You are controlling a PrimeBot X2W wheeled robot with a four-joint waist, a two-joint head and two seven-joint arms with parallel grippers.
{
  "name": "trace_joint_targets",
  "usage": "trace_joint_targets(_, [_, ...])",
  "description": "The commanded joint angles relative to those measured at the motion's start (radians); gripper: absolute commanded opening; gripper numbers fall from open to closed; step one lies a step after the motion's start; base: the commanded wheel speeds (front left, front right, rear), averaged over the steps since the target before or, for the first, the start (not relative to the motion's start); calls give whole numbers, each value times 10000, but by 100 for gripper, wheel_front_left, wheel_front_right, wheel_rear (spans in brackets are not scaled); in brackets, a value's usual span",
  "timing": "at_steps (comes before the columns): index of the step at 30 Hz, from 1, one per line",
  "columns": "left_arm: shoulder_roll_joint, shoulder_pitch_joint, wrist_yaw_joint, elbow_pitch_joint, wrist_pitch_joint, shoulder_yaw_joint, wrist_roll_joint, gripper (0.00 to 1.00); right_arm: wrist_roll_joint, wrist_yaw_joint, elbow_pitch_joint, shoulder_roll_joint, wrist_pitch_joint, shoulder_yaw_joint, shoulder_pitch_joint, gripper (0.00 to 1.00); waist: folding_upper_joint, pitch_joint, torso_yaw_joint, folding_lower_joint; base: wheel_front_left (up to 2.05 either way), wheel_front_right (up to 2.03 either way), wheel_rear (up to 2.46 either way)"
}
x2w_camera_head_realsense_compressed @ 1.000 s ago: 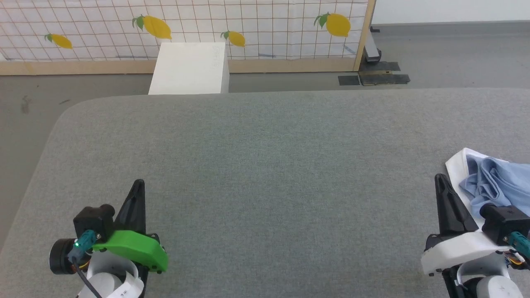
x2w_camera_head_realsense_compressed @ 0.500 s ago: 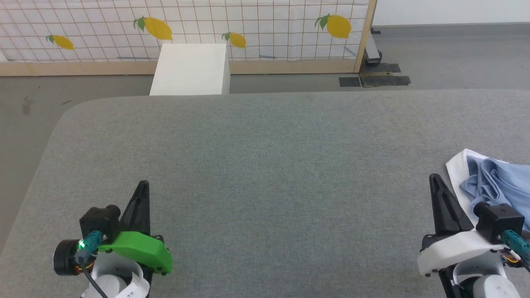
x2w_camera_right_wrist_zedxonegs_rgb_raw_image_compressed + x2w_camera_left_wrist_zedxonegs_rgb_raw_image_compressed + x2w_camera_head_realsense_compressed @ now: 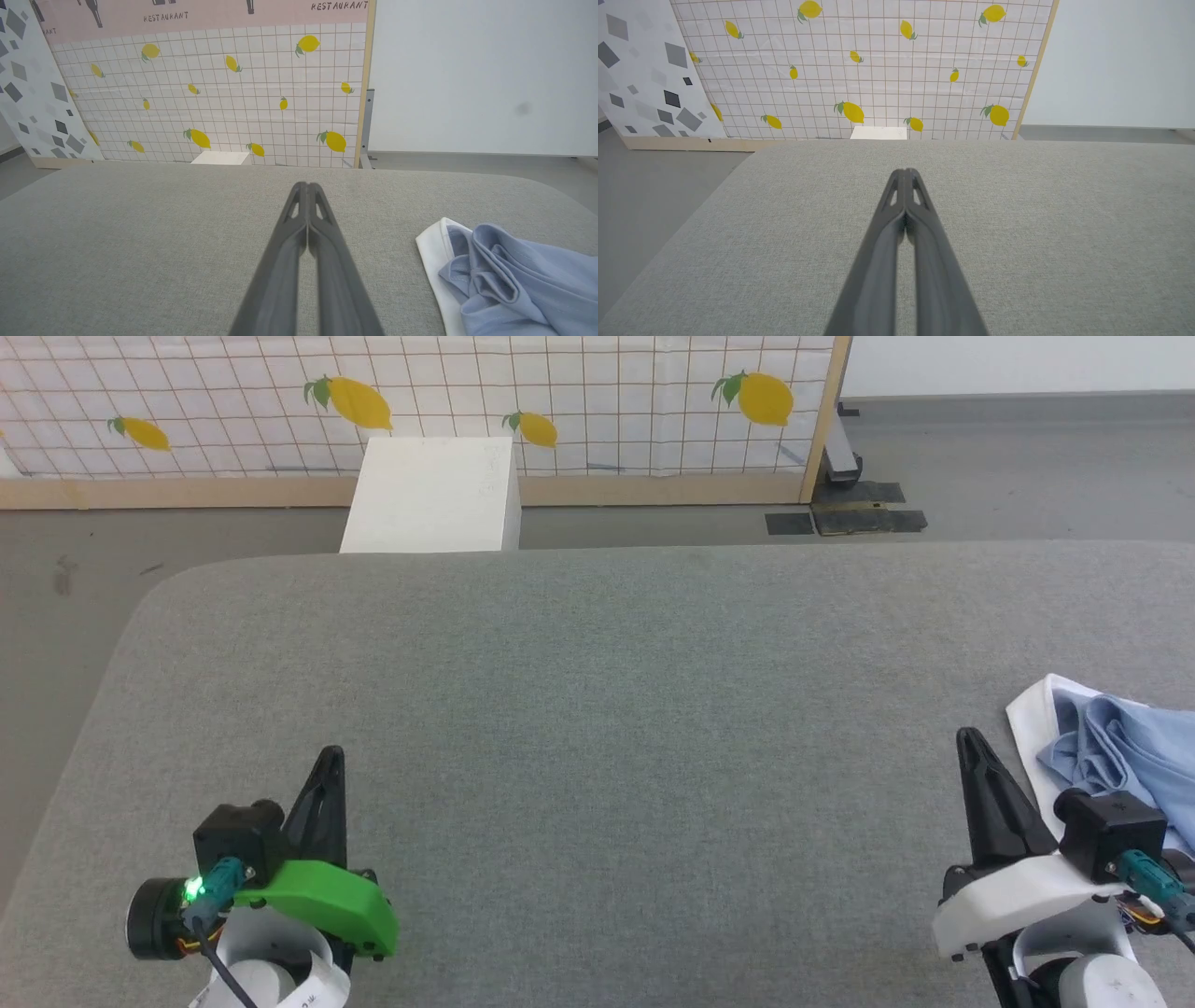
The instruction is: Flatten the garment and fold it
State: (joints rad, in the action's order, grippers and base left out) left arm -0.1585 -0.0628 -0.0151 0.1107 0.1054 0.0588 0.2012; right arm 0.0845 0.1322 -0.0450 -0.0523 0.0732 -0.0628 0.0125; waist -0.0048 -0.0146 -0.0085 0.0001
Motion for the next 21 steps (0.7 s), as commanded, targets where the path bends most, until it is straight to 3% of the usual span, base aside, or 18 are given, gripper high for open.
trace_joint_targets(1, [97,143,89,-92,-73,-50,-228,0,-115,-9,76,13,-70,62,-75,0,28,4,3,-1,0,0,0])
trace_joint_targets(21, [494,339,114,-501,-468,-267,-946,0,-409,-12,227,16,-336,290,-95,0,36,61,36,-1,0,0,0])
